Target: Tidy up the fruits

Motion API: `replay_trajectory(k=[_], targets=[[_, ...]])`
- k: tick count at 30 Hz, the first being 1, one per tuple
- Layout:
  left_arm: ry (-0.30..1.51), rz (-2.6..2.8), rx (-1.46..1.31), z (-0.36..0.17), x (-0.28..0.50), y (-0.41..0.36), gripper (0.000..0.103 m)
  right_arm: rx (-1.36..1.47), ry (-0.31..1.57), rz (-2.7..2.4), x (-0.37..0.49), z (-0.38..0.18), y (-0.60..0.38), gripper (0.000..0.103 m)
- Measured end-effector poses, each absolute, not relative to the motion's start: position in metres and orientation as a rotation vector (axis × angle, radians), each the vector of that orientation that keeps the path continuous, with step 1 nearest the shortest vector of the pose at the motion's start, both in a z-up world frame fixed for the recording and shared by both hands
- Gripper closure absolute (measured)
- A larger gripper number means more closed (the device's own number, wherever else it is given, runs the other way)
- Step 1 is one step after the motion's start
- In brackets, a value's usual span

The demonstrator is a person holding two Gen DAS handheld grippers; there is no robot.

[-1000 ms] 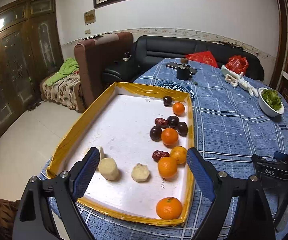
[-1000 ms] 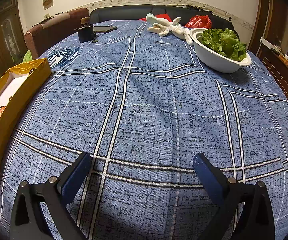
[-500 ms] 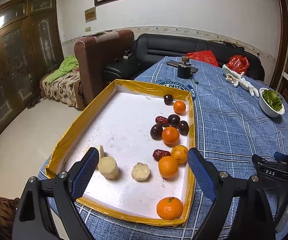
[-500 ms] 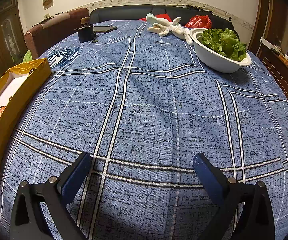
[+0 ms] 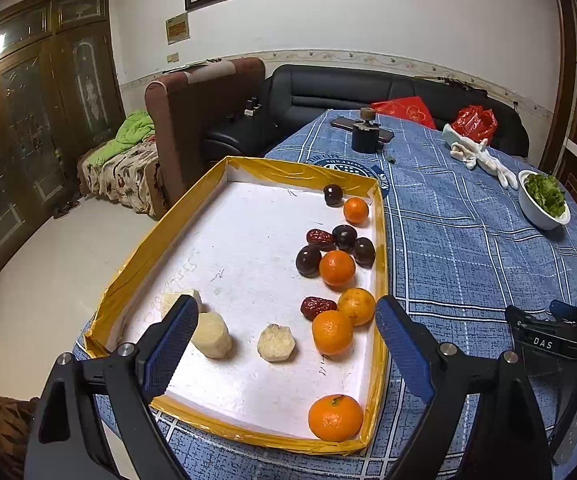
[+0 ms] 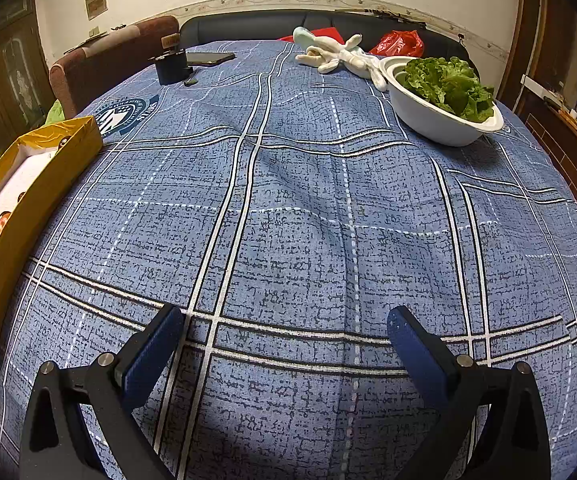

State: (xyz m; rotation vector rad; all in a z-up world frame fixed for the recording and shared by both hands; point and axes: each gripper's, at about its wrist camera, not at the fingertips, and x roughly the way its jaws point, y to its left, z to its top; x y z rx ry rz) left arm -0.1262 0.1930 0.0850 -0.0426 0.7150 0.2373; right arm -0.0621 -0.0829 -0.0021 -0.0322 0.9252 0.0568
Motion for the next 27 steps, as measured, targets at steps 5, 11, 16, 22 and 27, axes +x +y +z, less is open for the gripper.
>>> replay_trajectory(k=[5,11,16,22,27], targets=[[0.717,0.239,-0.039,0.0845,-0.1243,0.1917,0.013,-0.032,0.925,0.057,-0.0621,-0.0021,-0.0829,0.000],[0.723,0.241,-0.039,0.0833,-0.1217,0.1923,0.013,-0.032,0.925,0.057,-0.0620,-0.0020,-0.0830,0.000],[0.723,0.246,-0.047,0.0812,-0.1197,0.1951,0.013,-0.032,0.925,0.057,-0.0617,-0.0019,-0.0831,0.000],[0.733,0.258,-0.058,0.0783,-0.1163,0.1999,0.013,-0.032,0.925,0.057,-0.0619,-0.0020,-0.0829,0.000],[0.735,0.257,-0.046,0.0776,-0.1183,0.1960,0.013,-0.032,0.925,0.057,-0.0618,-0.0020,-0.0829,0.000]])
